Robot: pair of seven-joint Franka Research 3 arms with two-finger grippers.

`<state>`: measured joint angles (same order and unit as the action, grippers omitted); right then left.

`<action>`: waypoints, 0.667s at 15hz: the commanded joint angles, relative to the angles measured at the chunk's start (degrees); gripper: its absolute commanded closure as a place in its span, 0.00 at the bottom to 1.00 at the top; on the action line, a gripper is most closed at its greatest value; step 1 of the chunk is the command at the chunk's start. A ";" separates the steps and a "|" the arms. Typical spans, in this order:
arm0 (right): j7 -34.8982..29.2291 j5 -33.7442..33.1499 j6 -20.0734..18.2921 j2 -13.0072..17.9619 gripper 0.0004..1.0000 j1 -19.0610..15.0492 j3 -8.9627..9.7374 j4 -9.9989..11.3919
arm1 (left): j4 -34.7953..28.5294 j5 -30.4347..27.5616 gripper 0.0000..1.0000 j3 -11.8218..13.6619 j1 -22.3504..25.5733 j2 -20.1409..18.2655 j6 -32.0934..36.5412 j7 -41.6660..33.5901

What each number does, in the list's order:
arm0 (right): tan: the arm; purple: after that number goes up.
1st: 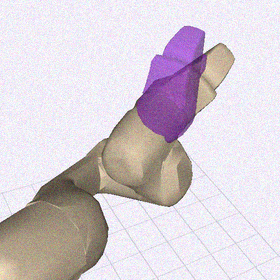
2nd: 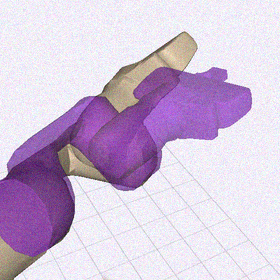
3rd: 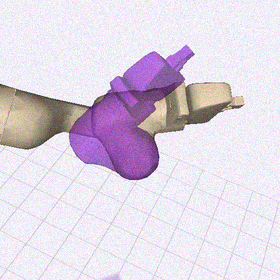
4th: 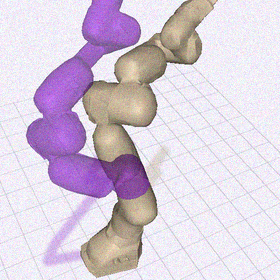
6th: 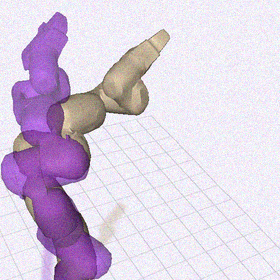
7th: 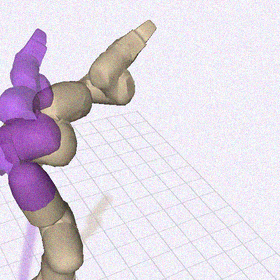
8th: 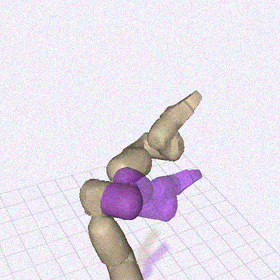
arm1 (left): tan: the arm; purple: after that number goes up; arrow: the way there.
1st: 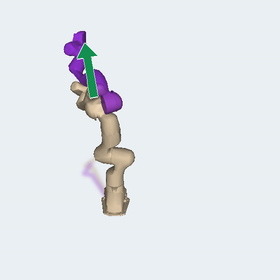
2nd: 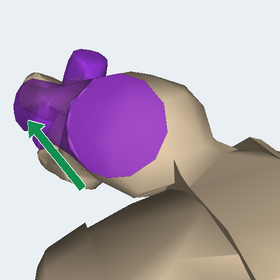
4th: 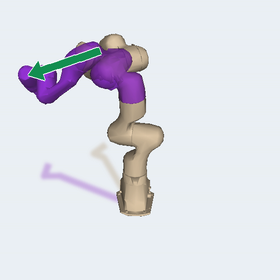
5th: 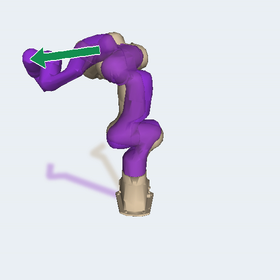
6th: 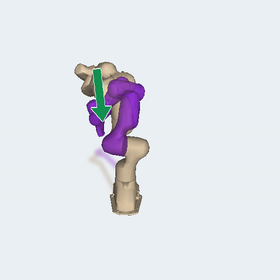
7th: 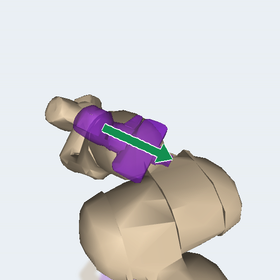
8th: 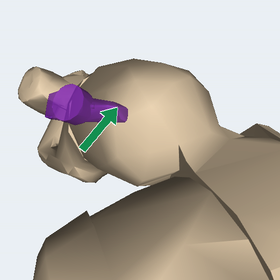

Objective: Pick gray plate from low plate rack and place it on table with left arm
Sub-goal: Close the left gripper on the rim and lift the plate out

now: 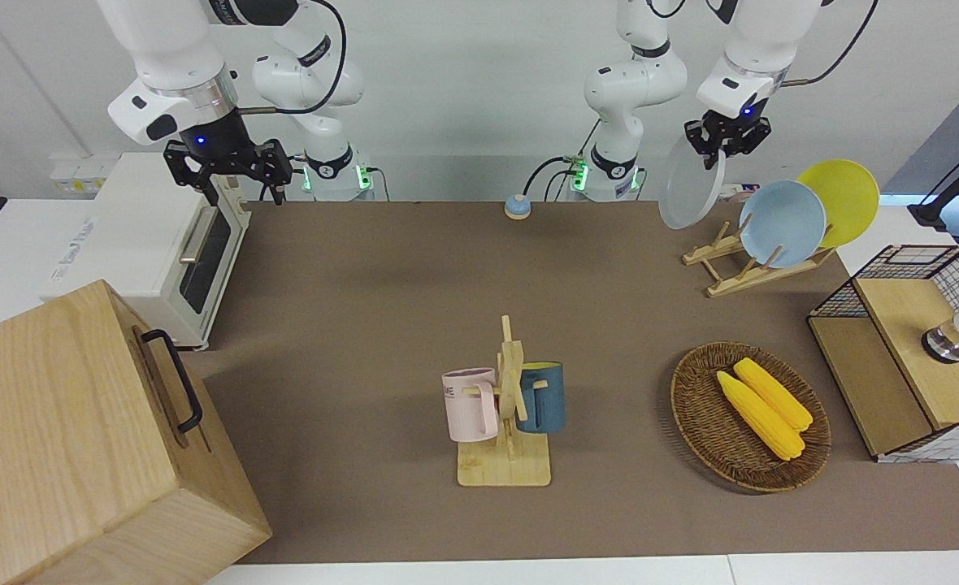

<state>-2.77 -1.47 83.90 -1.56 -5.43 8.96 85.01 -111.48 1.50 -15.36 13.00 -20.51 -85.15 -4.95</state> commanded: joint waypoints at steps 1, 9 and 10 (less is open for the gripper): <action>-0.22 0.15 -0.05 -0.02 0.02 0.42 -0.34 -0.37 | 1.36 -7.81 1.00 0.94 0.79 0.65 3.14 0.48; -0.22 0.15 -0.05 -0.02 0.02 0.42 -0.34 -0.37 | -3.12 -18.28 1.00 1.03 0.88 3.37 1.66 -2.69; -0.22 0.15 -0.05 -0.02 0.02 0.42 -0.34 -0.37 | -4.08 -18.72 1.00 1.03 1.23 3.55 1.04 -3.91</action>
<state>-2.77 -1.47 83.90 -1.56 -5.43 8.96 85.01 -113.01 -14.20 -14.40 13.24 -17.52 -82.94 -5.80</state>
